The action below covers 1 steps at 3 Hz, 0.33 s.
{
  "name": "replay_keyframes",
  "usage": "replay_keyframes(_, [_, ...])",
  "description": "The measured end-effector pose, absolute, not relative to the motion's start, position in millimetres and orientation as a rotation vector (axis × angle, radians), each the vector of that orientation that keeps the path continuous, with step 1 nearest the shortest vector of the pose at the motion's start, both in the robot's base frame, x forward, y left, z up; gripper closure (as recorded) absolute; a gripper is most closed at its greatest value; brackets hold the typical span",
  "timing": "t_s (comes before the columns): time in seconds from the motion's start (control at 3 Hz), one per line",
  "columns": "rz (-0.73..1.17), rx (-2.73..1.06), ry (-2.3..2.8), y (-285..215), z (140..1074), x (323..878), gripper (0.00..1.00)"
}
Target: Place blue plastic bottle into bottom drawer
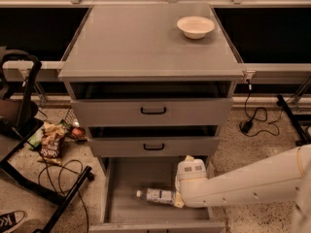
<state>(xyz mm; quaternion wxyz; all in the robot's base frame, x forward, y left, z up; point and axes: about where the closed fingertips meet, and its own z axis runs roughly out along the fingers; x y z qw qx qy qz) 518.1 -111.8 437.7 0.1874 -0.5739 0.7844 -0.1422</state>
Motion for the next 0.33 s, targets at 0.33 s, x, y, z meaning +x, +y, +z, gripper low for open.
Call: replay_keyframes(0.33, [-0.571,-1.537,2.183,-119.2,491.3,503.9,0.0])
